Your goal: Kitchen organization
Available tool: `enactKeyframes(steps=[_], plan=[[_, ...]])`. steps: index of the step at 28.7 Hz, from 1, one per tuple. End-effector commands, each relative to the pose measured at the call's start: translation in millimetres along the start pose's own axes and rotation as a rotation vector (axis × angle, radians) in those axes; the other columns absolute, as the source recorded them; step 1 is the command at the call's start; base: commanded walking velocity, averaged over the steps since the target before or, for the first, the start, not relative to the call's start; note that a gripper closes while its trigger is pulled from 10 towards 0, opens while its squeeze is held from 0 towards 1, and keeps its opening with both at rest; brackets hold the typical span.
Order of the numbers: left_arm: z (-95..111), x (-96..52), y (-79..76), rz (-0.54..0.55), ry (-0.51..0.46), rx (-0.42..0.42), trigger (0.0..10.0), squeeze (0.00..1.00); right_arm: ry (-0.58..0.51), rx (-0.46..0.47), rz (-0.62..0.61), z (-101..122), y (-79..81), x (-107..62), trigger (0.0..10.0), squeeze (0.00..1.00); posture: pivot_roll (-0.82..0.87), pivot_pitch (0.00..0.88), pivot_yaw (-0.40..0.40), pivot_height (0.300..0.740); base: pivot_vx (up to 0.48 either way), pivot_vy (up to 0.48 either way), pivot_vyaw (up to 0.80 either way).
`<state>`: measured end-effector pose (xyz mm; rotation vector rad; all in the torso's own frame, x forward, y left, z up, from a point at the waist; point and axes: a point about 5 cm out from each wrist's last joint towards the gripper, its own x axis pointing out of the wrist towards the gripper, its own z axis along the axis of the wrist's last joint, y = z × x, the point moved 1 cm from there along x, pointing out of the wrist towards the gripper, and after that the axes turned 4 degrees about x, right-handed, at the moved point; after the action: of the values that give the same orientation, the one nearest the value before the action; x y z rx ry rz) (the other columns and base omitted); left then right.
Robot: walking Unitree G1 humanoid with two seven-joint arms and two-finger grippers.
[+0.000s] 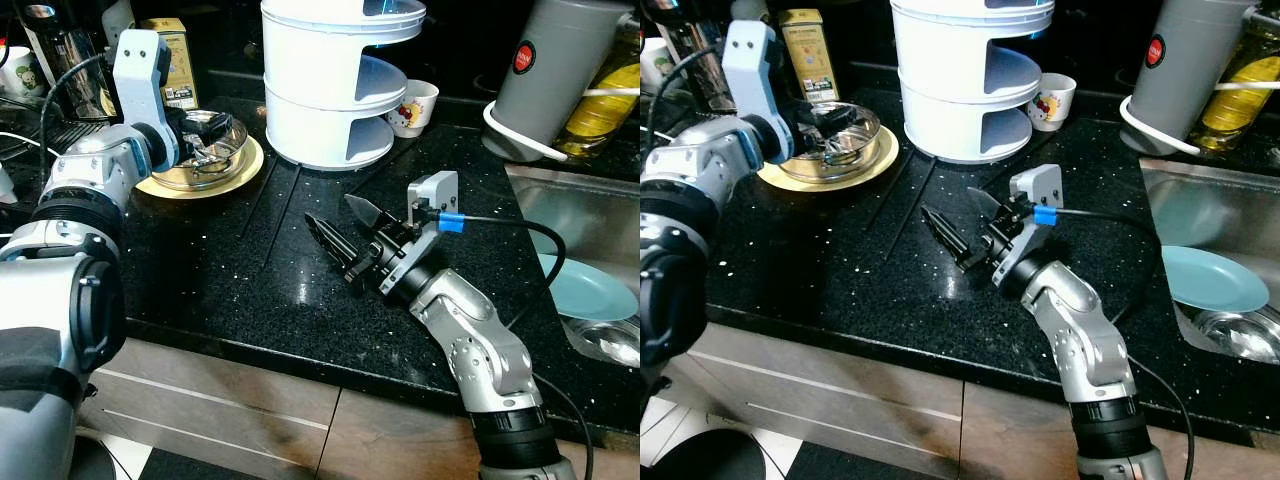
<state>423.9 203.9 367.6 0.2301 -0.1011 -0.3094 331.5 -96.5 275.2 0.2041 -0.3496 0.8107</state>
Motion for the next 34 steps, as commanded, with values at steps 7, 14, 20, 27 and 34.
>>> enactKeyframes(steps=[7, 14, 20, 27, 34], plan=[[-37, -2.5, -1.1, -0.028, 0.178, 0.145, 10.0, 0.0, 0.004, 0.009, -0.014, -1, -1.2, -5.2, 10.0, 0.0, 0.04, 0.256, 0.007, 0.74, 0.0, 0.0, 0.0], [-42, -3.4, -2.3, -0.052, 0.2, 0.122, 10.0, 0.0, 0.005, 0.005, -0.027, 0, -3.7, -6.2, 10.0, 0.0, 0.04, 0.266, 0.008, 0.74, 0.0, 0.0, 0.0], [-38, -4.2, 1.5, -0.026, 0.187, 0.136, 10.0, 0.0, 0.003, 0.0, -0.029, 2, -5.1, -5.1, 10.0, 0.0, 0.04, 0.268, 0.005, 0.74, 0.0, 0.0, 0.0], [-33, -5.0, 3.9, -0.022, 0.175, 0.131, 10.0, 0.0, 0.003, -0.005, -0.03, 3, -6.6, -4.6, 10.0, 0.0, 0.04, 0.267, 0.002, 0.74, 0.0, 0.0, 0.0], [-37, -5.7, 3.6, -0.037, 0.213, 0.194, 10.0, 0.0, -0.001, -0.001, -0.034, 4, -8.2, -4.4, 10.0, 0.0, 0.04, 0.266, 0.002, 0.74, 0.0, 0.0, 0.0]])
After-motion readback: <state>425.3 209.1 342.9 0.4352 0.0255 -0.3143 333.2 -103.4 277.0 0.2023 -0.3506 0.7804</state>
